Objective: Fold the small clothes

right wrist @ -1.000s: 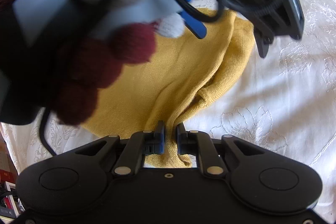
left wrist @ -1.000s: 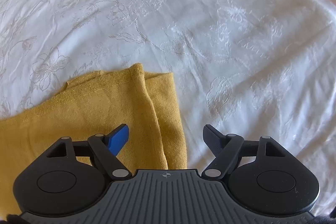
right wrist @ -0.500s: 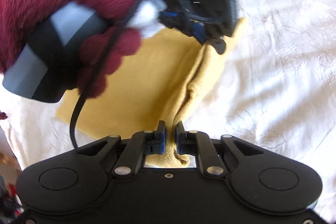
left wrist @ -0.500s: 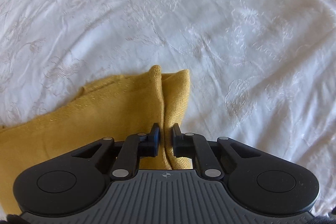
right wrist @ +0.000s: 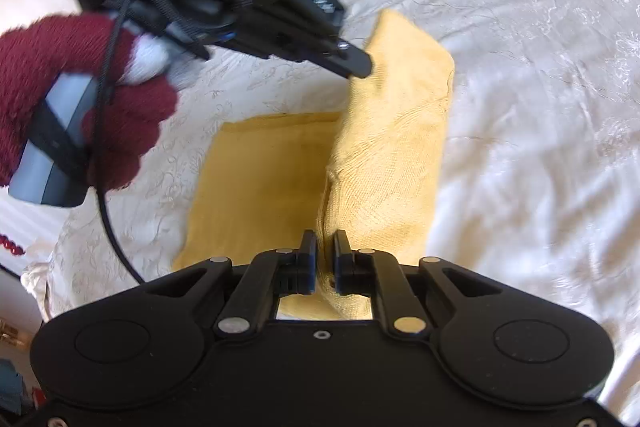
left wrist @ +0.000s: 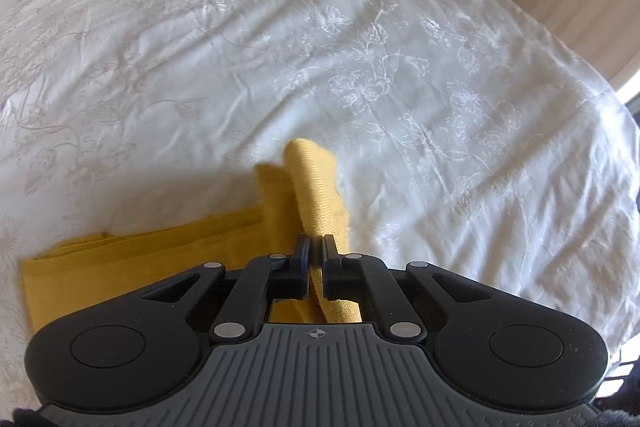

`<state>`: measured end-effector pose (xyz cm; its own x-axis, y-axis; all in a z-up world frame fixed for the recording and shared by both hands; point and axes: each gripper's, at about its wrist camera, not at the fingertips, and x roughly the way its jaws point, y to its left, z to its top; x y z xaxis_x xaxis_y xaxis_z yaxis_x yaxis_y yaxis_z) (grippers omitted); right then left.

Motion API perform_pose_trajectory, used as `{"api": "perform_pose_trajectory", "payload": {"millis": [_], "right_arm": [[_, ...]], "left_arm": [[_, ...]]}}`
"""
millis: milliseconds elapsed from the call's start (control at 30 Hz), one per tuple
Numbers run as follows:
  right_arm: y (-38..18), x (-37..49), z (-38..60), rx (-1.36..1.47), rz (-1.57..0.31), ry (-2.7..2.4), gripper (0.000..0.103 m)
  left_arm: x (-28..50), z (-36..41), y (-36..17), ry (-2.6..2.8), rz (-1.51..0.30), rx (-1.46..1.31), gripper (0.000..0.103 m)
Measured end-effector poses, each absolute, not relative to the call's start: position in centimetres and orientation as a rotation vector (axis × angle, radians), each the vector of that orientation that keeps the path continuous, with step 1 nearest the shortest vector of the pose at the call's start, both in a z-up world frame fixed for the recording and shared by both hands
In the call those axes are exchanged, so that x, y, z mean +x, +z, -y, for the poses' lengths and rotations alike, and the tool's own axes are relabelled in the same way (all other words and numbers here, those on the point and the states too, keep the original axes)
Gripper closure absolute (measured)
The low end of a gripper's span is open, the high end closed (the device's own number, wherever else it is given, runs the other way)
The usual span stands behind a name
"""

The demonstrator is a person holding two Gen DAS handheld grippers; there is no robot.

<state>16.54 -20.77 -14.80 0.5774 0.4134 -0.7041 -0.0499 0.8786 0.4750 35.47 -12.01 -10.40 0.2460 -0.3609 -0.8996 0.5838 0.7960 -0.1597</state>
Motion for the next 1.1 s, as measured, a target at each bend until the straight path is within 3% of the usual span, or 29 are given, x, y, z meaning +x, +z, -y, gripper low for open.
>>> {"api": "perform_pose_trajectory", "payload": {"millis": [233,333,400,467,600,833,1033,1100], "right_arm": [[-14.9,17.9,16.1,0.436,-0.948,0.177,0.086],[-16.0,18.4,15.1,0.398,-1.021,0.119,0.085],[-16.7,18.1,15.0,0.352,-1.07,0.086,0.082],[-17.7,17.9,15.0,0.322,-1.086,0.065,0.082],[-18.0,16.9,16.0,0.312,-1.082,0.025,0.084],[-17.0,15.9,19.1,0.358,-1.067,0.021,0.084],[-17.5,15.7,20.6,0.372,-1.074,0.055,0.084],[-17.7,15.6,21.0,0.385,-1.076,0.065,0.084]], "left_arm": [[36.4,4.7,-11.4,-0.674,-1.175,0.167,0.097],[37.4,1.4,-13.4,-0.668,-1.236,0.042,0.092],[37.7,-0.3,-14.9,-0.656,-1.27,-0.046,0.07],[37.6,-1.7,-16.0,-0.633,-1.283,-0.118,0.06],[36.7,-3.0,-17.9,-0.612,-1.311,-0.233,0.052],[35.2,-0.8,-20.4,-0.694,-1.352,-0.379,0.022],[35.4,3.2,-21.8,-0.7,-1.362,-0.386,0.005],[35.7,4.2,-22.7,-0.691,-1.393,-0.402,0.005]]}}
